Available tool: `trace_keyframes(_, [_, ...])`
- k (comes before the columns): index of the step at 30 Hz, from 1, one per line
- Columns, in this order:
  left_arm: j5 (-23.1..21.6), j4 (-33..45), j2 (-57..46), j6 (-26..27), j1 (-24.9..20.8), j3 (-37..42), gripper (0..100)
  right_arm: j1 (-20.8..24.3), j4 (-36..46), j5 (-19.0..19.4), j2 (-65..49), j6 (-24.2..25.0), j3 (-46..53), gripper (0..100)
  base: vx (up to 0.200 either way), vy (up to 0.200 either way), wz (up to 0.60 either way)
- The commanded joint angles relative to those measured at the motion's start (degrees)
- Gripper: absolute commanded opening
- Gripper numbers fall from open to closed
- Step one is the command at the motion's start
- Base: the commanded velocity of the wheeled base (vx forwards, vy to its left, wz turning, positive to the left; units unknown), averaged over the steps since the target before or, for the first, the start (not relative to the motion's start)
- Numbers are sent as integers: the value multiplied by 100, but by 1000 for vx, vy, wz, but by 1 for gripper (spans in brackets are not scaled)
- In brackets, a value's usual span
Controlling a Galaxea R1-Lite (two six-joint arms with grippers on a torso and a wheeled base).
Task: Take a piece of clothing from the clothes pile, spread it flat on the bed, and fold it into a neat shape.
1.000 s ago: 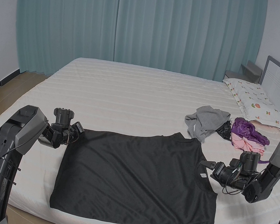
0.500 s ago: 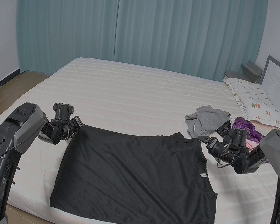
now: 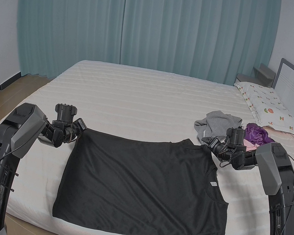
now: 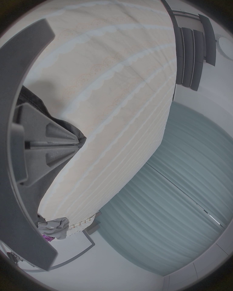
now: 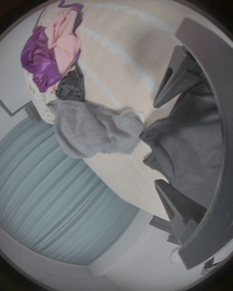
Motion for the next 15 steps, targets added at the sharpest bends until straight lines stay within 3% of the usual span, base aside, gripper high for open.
trace_keyframes(1, [8, 13, -64, -5, -25, 12, 0, -9, 128, -75, 489, -10, -370, 100, 0, 0, 0])
trace_keyframes(5, [8, 13, -47, -5, -34, 12, 0, 0, 120, -66, 542, -19, -388, 100, 0, 0, 0])
trace_keyframes(6, [8, 13, -47, -14, -34, 3, 0, 9, 76, -66, 595, -10, -423, 0, 0, 0, 0])
trace_keyframes(15, [8, -5, -38, -32, -25, -76, 0, -9, 67, -110, 691, 60, -729, 0, 0, 0, 0])
